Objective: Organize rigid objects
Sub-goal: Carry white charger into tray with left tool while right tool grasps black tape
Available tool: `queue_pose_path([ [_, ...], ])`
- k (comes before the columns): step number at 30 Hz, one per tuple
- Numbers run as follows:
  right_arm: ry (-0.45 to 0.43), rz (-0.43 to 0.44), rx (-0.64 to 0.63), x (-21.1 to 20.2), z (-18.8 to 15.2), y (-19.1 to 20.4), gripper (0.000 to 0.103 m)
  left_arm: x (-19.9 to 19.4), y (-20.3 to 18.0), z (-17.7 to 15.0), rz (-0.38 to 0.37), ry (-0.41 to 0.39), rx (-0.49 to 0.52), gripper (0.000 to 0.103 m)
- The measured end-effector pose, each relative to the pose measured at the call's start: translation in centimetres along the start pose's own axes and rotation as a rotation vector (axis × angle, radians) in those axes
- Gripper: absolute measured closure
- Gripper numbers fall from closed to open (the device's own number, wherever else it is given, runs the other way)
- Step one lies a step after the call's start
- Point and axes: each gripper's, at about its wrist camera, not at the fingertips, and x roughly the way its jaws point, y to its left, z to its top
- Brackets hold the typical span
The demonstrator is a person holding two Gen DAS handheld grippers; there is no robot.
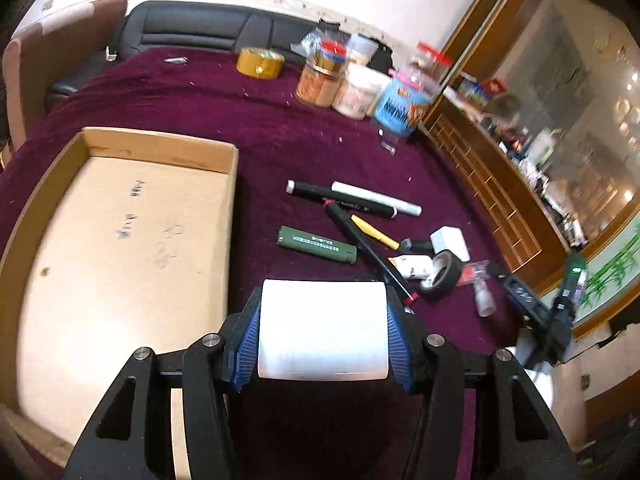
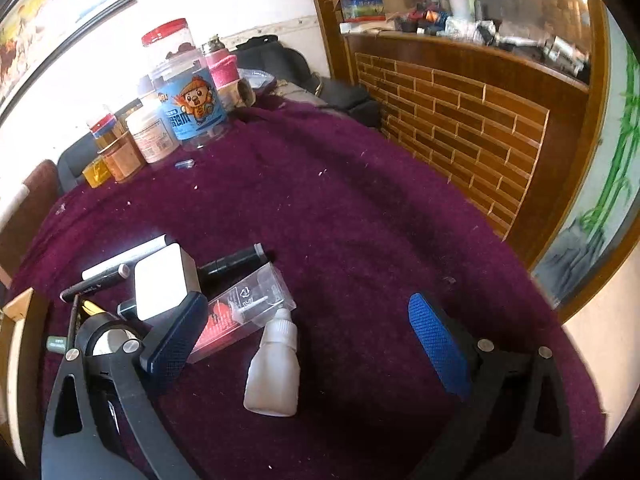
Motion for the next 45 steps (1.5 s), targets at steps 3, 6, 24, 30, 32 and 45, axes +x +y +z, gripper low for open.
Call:
queue_pose_path([
  [3, -0.050, 0.075, -0.032, -3.4, 0.2, 1.2, 0.002, -2.4, 1.2, -0.6, 0.017, -0.039, 0.005, 0.054],
  [6, -0.017, 0.218, -0.109, -5.6, 0.2, 4.3, 0.002, -4.1, 2.5, -1.2, 0.051, -0.077, 0.006, 0.054],
  [24, 0.236, 0.223, -0.186, -1.2, -1.3, 11.1, 0.087, -6.9, 8.4, -3.5, 0.051, -0.108, -0.101, 0.054],
  [30, 0.207, 0.333, -0.172, -4.9, -0.1, 11.2, 0.087, -6.6, 9.1, -2.4, 0.010, -0.085, -0.118, 0.054],
  [32, 0.213, 0.398, -0.172, -5.4, 0.1, 12.3, 0.087, -6.3, 9.4, -1.4, -0.004, -0.075, -0.121, 0.054],
  [45, 0.452, 0.765, -0.237, -2.1, -3.2, 28.3, 0.087, 2.2, 14.3, 6.7, 0.052, 0.052, -0.231, 0.054],
])
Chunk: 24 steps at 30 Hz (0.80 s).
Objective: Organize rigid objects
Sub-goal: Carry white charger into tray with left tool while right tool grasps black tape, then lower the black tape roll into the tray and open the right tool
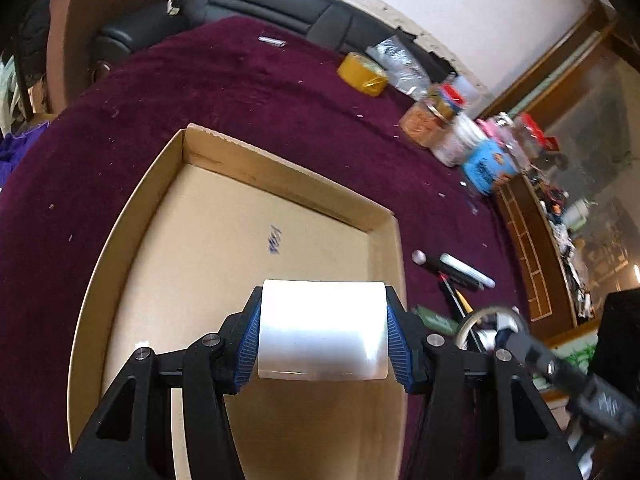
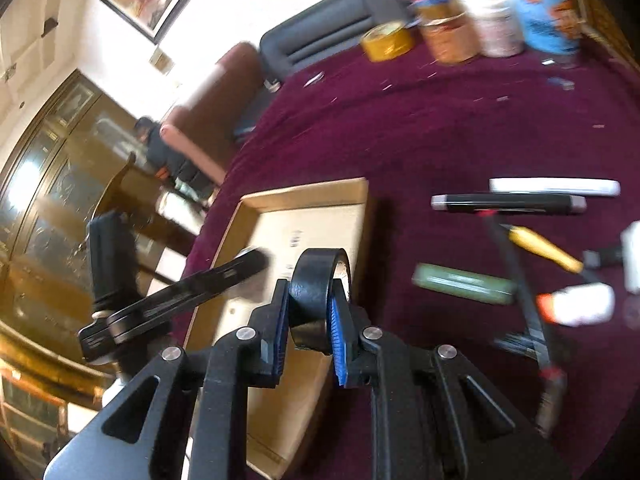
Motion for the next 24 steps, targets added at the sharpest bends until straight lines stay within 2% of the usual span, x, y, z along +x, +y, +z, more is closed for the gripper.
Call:
queue_pose_path([
  [9, 0.089, 0.021, 0.017, 7.3, 1.7, 0.4, 0.087, 3.9, 2.9, 3.1, 0.035, 0.038, -0.108, 0.054],
  [14, 0.106, 0.027, 0.029, 8.1, 2.2, -0.5, 0.086, 4.8, 3.5, 3.7, 0.020, 0.024, -0.139, 0.054],
  [17, 0.087, -0.029, 0.009, 7.5, 2.8, -0.6, 0.085, 4.6, 3.7, 3.8, 0.003, 0.023, -0.149, 0.050],
  [20, 0.051, -0.091, -0.038, 6.3, 2.8, -0.1, 0.078, 3.5, 3.5, 3.9, -0.015, -0.009, -0.134, 0.049],
  [24, -0.011, -0.119, -0.054, 4.5, 3.1, 0.1, 0.061, 1.3, 2.9, 3.6, 0.008, -0.093, -0.088, 0.040],
])
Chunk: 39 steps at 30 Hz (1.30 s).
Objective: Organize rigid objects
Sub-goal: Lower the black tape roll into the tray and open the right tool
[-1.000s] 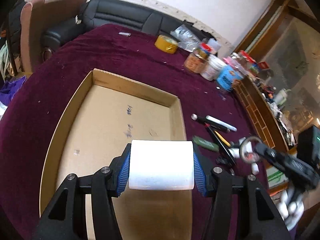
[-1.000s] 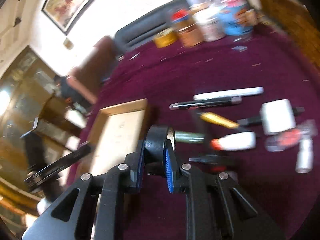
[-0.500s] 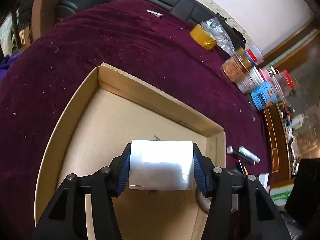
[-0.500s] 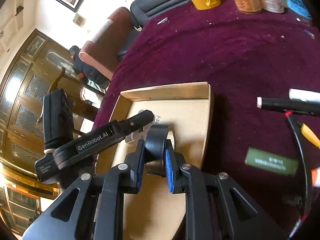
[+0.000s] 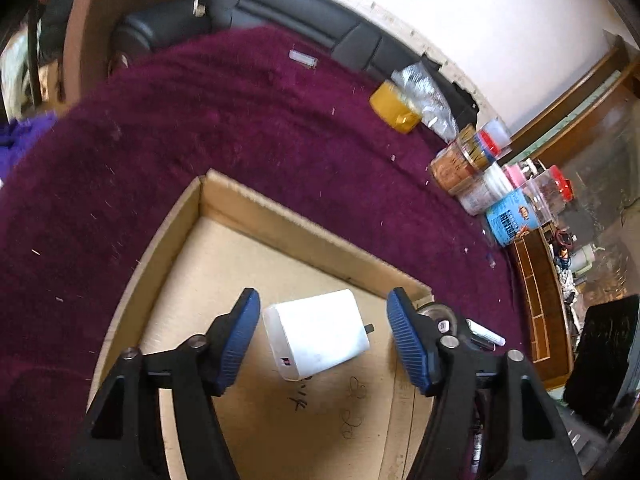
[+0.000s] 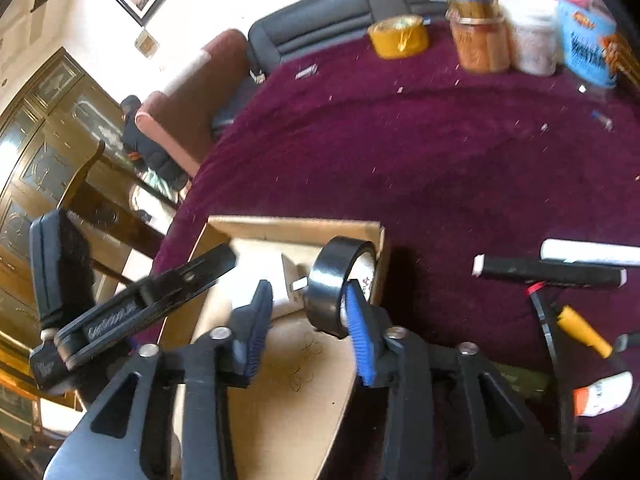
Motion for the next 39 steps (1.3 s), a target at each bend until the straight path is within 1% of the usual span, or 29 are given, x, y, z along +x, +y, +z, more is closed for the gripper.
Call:
queue_pose_path([
  [1, -0.012, -0.012, -0.004, -0.4, 0.0, 0.0, 0.059, -0.6, 0.0, -0.2, 0.017, -0.024, 0.015, 0.040],
  [4, -0.012, -0.015, -0.003, -0.8, 0.0, 0.0, 0.059, -1.8, 0.1, -1.0, 0.069, -0.082, 0.046, 0.040],
  [6, 0.000, -0.003, 0.005, -0.3, 0.0, 0.2, 0.059, -2.4, 0.6, -1.7, 0.098, -0.103, 0.051, 0.040],
  [8, 0.014, 0.017, 0.013, 0.6, 0.2, 0.6, 0.059, -2.4, 1.1, -2.2, 0.109, -0.108, 0.044, 0.039],
  [11, 0.035, 0.008, 0.000, 1.5, 0.5, 1.6, 0.058, -1.9, 2.4, -2.8, 0.123, -0.086, 0.005, 0.039],
  [12, 0.048, 0.017, -0.001, 1.9, 0.5, 1.8, 0.058, -1.8, 2.5, -2.9, 0.139, -0.087, -0.002, 0.039],
  [14, 0.077, 0.045, 0.003, 2.6, 0.6, 2.3, 0.058, -2.1, 3.1, -2.8, 0.115, -0.088, -0.034, 0.039],
  [15, 0.100, 0.073, 0.007, 3.1, 0.6, 2.6, 0.058, -2.3, 3.3, -2.8, 0.105, -0.095, -0.048, 0.039],
  [17, 0.119, 0.092, 0.007, 3.7, 0.6, 3.0, 0.058, -2.6, 3.7, -2.7, 0.100, -0.104, -0.066, 0.038],
  [18, 0.104, 0.081, 0.011, 3.3, 0.8, 3.1, 0.058, -2.5, 3.8, -2.7, 0.099, -0.102, -0.072, 0.038],
  [20, -0.031, 0.025, 0.013, 0.6, 1.7, 3.0, 0.058, -2.6, 3.9, -2.8, 0.093, -0.106, -0.077, 0.038],
  [21, -0.069, -0.042, 0.001, -0.2, 2.2, 3.1, 0.055, -2.6, 3.9, -2.9, 0.089, -0.107, -0.078, 0.038],
  [22, -0.085, -0.101, -0.014, -0.6, 2.5, 3.1, 0.046, -2.5, 3.8, -2.8, 0.089, -0.108, -0.076, 0.038],
  [23, -0.085, -0.141, -0.030, -0.6, 2.8, 3.1, 0.043, -2.5, 3.9, -2.9, 0.085, -0.108, -0.075, 0.038],
  [24, -0.063, -0.165, -0.044, -0.2, 2.9, 2.9, 0.042, -2.5, 3.9, -2.9, 0.080, -0.108, -0.075, 0.038],
  [26, -0.029, -0.176, -0.037, 0.7, 2.8, 2.5, 0.042, -2.6, 4.1, -2.9, 0.071, -0.112, -0.079, 0.038],
  [27, -0.017, -0.173, -0.030, 1.1, 2.7, 2.2, 0.042, -2.7, 4.2, -2.9, 0.067, -0.113, -0.080, 0.038],
  [30, 0.055, -0.110, 0.013, 3.2, 2.3, 1.8, 0.042, -2.8, 4.4, -2.8, 0.055, -0.115, -0.087, 0.038],
  [32, 0.083, -0.084, 0.018, 4.1, 1.8, 2.1, 0.042, -2.9, 4.7, -2.8, 0.051, -0.117, -0.095, 0.038],
  [37, 0.104, -0.022, -0.015, 4.9, 1.4, 4.1, 0.042, -2.9, 4.8, -2.8, 0.052, -0.120, -0.102, 0.038],
  [38, 0.106, -0.021, -0.024, 4.9, 1.4, 4.5, 0.042, -2.9, 4.8, -2.8, 0.053, -0.119, -0.100, 0.037],
  [39, 0.093, -0.044, -0.040, 4.7, 1.5, 4.8, 0.042, -2.9, 4.7, -2.8, 0.053, -0.120, -0.100, 0.037],
])
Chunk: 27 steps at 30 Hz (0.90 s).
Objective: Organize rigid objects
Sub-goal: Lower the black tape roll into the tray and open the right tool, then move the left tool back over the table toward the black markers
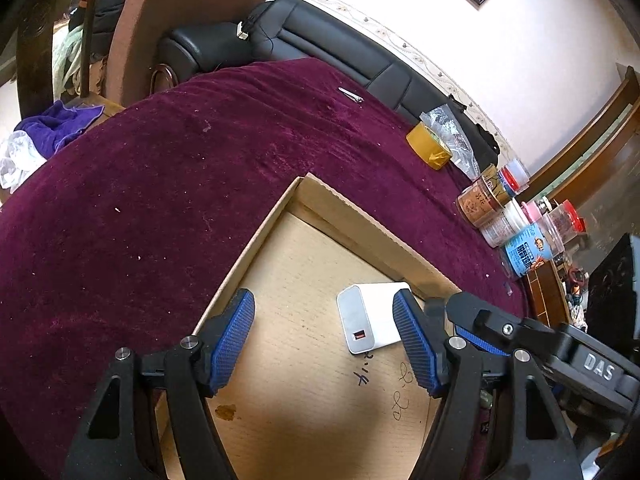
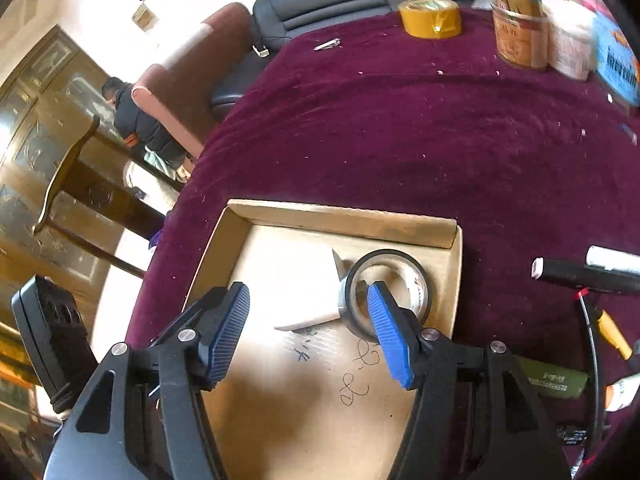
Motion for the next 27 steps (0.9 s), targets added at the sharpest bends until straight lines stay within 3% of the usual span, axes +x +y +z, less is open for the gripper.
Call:
queue_pose_path([
  [2, -0.062, -0.061, -0.023, -1.0, 0.0, 0.3, 0.042, 0.0, 0.0, 0.0, 0.000, 0.000, 0.001, 0.037],
  [3, -0.070, -0.050, -0.028, -1.3, -0.1, 0.3, 0.042, 0.0, 0.0, 0.0, 0.000, 0.000, 0.001, 0.037],
  [5, -0.054, 0.010, -0.018, -1.5, -0.2, 0.4, 0.042, 0.0, 0.0, 0.0, 0.001, -0.001, 0.000, 0.037],
  [9, 0.043, 0.255, 0.096, 0.2, -0.6, -0.9, 0.041, 0.1, -0.2, -0.1, 0.011, 0.000, 0.009, 0.037],
  [11, 0.082, 0.302, 0.156, 1.3, -0.7, -2.2, 0.041, 0.0, -0.2, -0.1, 0.008, -0.001, 0.006, 0.037],
  [13, 0.096, 0.252, 0.217, 2.3, -0.8, -4.0, 0.043, 0.0, -0.2, -0.1, 0.008, -0.001, 0.006, 0.037],
  [16, 0.057, 0.249, 0.257, 1.4, -1.0, -5.3, 0.043, 0.1, -0.5, -0.4, 0.027, 0.003, 0.023, 0.037],
  [21, -0.055, 0.208, 0.146, -4.3, -1.0, -4.1, 0.043, 0.3, -1.2, -0.9, 0.093, 0.010, 0.065, 0.037],
  [24, -0.161, 0.089, 0.027, -9.2, -1.8, -3.3, 0.043, 0.1, -1.4, -1.5, 0.143, 0.013, 0.097, 0.037],
  [27, -0.383, -0.133, -0.105, -15.5, -4.7, -3.1, 0.040, -0.5, -1.1, -2.1, 0.157, 0.010, 0.105, 0.037],
])
